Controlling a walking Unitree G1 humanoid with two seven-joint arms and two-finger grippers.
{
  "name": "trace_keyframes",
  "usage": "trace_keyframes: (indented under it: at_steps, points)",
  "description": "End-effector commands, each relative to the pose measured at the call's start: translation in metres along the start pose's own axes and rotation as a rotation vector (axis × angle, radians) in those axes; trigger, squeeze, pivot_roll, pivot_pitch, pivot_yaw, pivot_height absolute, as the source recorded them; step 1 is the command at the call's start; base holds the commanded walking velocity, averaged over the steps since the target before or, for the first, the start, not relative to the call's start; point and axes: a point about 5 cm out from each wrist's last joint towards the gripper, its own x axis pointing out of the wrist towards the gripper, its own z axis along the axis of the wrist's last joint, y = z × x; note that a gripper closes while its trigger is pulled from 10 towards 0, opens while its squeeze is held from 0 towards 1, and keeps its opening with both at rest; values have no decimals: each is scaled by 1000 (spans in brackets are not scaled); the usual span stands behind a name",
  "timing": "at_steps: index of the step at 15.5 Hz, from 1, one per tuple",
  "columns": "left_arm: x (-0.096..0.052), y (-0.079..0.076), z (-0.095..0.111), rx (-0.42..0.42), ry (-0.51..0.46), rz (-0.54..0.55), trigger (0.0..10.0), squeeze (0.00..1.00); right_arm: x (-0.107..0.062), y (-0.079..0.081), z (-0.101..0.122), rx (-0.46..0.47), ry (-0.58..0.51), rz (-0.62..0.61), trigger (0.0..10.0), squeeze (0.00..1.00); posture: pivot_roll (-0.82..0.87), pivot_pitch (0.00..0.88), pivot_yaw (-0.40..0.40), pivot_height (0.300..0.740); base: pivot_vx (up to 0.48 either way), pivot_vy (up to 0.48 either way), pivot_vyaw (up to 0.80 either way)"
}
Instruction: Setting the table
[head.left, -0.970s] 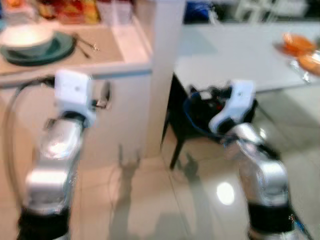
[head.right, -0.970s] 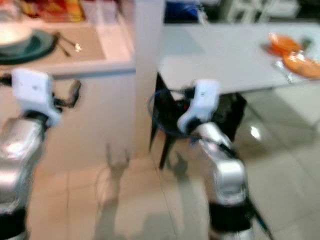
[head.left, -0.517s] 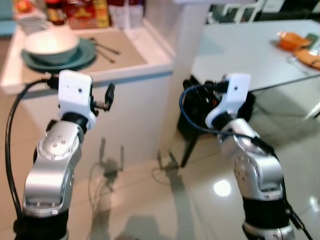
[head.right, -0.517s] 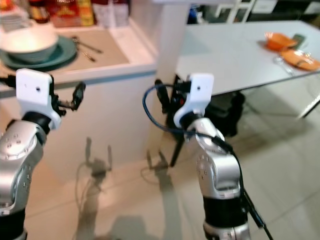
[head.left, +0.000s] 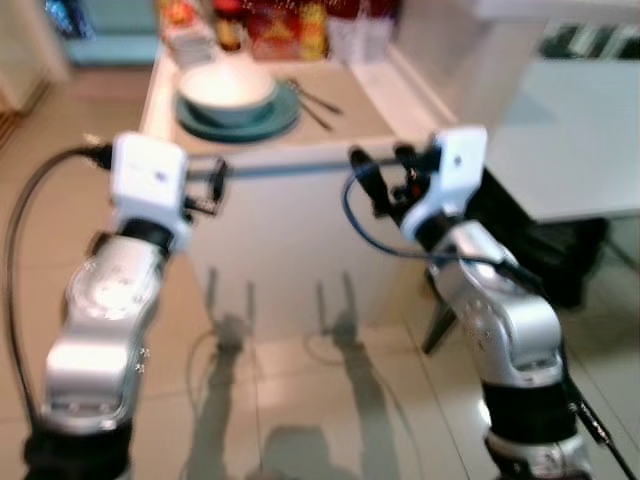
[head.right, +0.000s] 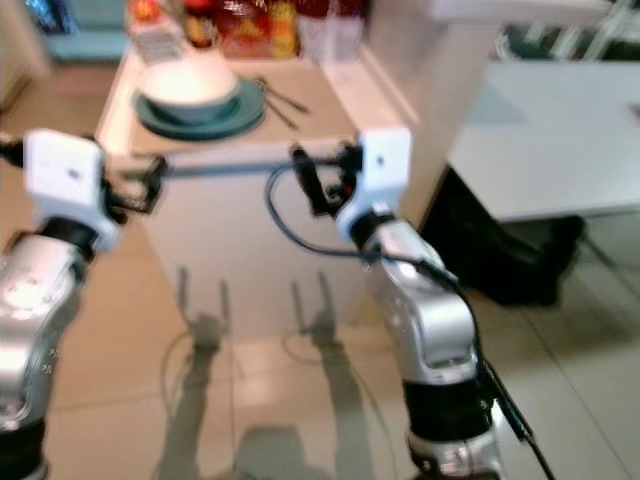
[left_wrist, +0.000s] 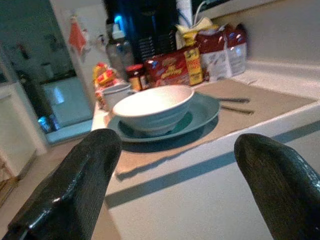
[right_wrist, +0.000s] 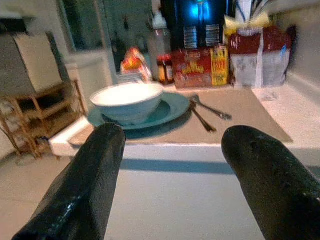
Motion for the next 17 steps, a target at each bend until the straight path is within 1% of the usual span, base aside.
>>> trace_keyframes:
  at_steps: [1, 3, 8, 10, 11, 12, 14, 16, 17]
  points:
    - [1, 1, 2, 13, -7, -1, 10000, 0, 1, -1, 6, -5, -27, -2, 10000, 0, 63, 16, -60, 740, 416, 0, 525]
    - [1, 0, 2, 10, -5, -6, 10000, 0, 1, -4, 9, 31, -46, -22, 10000, 0, 63, 16, -60, 740, 416, 0, 0]
    - [1, 0, 2, 6, -2, -10, 10000, 0, 2, -8, 11, 21, -37, -13, 10000, 0, 57, 21, -56, 740, 410, 0, 0]
    - [1, 2, 2, 9, -4, 1, 10000, 0, 3, -6, 14, 19, -41, 23, 10000, 0, 58, 23, -59, 740, 405, 0, 0]
    - [1, 4, 3, 11, -7, 14, 10000, 0, 3, -4, 17, -19, -42, 50, 10000, 0, 59, 23, -61, 740, 405, 0, 0]
    - [1, 4, 3, 11, -7, 15, 10000, 0, 3, -4, 17, -24, -41, 52, 10000, 0, 59, 23, -61, 740, 405, 0, 0]
    - [1, 6, 3, 11, -14, 26, 10000, 0, 3, 0, 17, -47, -42, 81, 10000, 0, 61, 25, -65, 740, 401, 0, 800]
    - [1, 5, 3, 4, -12, 21, 10000, 0, 3, -1, 20, -36, -57, 71, 10000, 0, 59, 26, -65, 740, 403, 0, 800]
    - [2, 3, 3, 1, -11, 12, 10000, 0, 4, -4, 21, -13, -62, 56, 10000, 0, 58, 27, -66, 740, 307, 0, 0]
